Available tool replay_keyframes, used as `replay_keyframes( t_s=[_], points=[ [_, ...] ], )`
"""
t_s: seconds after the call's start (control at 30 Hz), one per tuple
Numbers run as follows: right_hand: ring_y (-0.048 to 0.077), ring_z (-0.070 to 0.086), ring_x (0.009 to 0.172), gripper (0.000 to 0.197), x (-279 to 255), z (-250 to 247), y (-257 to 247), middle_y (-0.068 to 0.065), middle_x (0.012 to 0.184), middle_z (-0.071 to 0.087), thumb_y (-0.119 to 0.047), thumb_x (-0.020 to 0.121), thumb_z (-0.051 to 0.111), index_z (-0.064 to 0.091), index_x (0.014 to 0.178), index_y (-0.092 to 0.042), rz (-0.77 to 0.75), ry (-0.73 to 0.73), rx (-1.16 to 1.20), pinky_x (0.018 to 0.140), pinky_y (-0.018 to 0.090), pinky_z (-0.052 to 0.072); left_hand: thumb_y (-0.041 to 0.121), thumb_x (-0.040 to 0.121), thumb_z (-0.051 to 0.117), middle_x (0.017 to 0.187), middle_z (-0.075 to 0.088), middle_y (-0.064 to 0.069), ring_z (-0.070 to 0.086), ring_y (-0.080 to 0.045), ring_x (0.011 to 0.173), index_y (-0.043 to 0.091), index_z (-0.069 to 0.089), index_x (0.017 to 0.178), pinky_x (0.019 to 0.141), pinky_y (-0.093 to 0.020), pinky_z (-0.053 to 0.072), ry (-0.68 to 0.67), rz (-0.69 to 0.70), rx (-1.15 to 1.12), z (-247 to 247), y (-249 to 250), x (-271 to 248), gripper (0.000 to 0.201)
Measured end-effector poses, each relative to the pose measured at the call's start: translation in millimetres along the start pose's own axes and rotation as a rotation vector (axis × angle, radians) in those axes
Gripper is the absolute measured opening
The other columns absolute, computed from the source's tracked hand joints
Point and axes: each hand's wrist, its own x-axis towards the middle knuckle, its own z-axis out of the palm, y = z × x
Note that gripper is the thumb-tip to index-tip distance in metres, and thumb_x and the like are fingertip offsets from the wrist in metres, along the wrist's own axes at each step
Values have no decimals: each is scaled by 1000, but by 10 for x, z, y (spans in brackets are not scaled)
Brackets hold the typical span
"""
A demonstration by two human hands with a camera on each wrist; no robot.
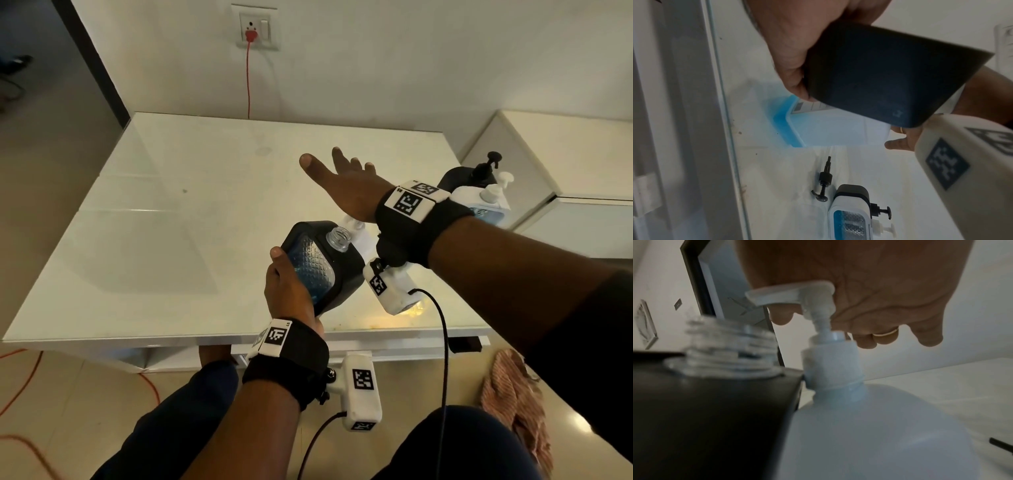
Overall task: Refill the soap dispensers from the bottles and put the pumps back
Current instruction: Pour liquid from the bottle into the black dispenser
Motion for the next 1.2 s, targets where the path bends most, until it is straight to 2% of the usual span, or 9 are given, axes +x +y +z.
replay_keyframes(
  t_s=[0.23,0.4,0.73,0.87,0.97,1.03,1.07,1.13,1.2],
  points=[
    [34,-8,155,102,14,-58,34,12,169,0,-88,85,11,1,163,-24,-20,3,29,121,57,-3,77,98,41,134,65,-5,64,-35,120,44,61,107,103,-61,54,-36,-24,-43,13,8,-29,40],
    [32,11,155,100,-9,-99,64,10,169,13,-86,86,9,6,163,-22,-50,-5,63,122,53,8,77,97,43,133,67,-5,66,-34,119,40,63,125,100,-61,56,-57,-53,-71,31,13,-65,51],
    [20,18,154,86,-65,-197,-20,0,169,17,-75,96,11,13,163,-20,-151,23,155,122,39,11,78,96,42,132,68,-7,67,-36,117,42,64,115,100,-60,57,-31,-83,-54,39,29,-62,46],
    [19,24,152,78,-146,-290,-2,1,166,26,-66,102,25,15,162,-18,-176,121,90,119,33,17,72,102,39,132,69,-8,68,-35,116,34,62,135,97,-56,58,-52,-123,-131,38,78,-116,55],
    [15,34,148,71,-286,-379,20,-2,163,32,-54,102,45,20,161,-23,-235,238,129,116,25,26,71,104,35,125,71,-10,70,-34,110,32,64,130,88,-48,61,-60,-149,-193,-2,136,-176,55],
    [12,40,142,61,-408,-448,28,-5,159,40,-44,102,53,33,157,-25,-235,360,216,106,14,27,70,105,29,114,71,-9,70,-33,101,33,66,117,81,-42,59,-67,-148,-250,-48,179,-221,54],
    [13,43,140,57,-459,-473,43,-5,156,45,-43,101,56,41,153,-26,-233,433,241,109,16,28,70,105,27,111,71,-8,69,-32,99,33,66,113,79,-41,58,-65,-144,-278,-66,200,-232,54],
    [17,61,123,52,-544,-478,90,-3,137,64,-48,94,60,57,141,-28,-263,532,340,113,32,39,69,106,25,118,71,-9,68,-33,102,33,66,115,78,-40,58,-52,-119,-338,-105,266,-251,55],
    [12,73,91,36,-677,-438,106,-7,102,77,-45,93,62,66,124,-27,-281,543,436,98,37,52,66,107,27,132,68,-11,66,-35,116,32,66,121,89,-45,57,-56,-73,-386,-125,341,-274,54]
  ],
)
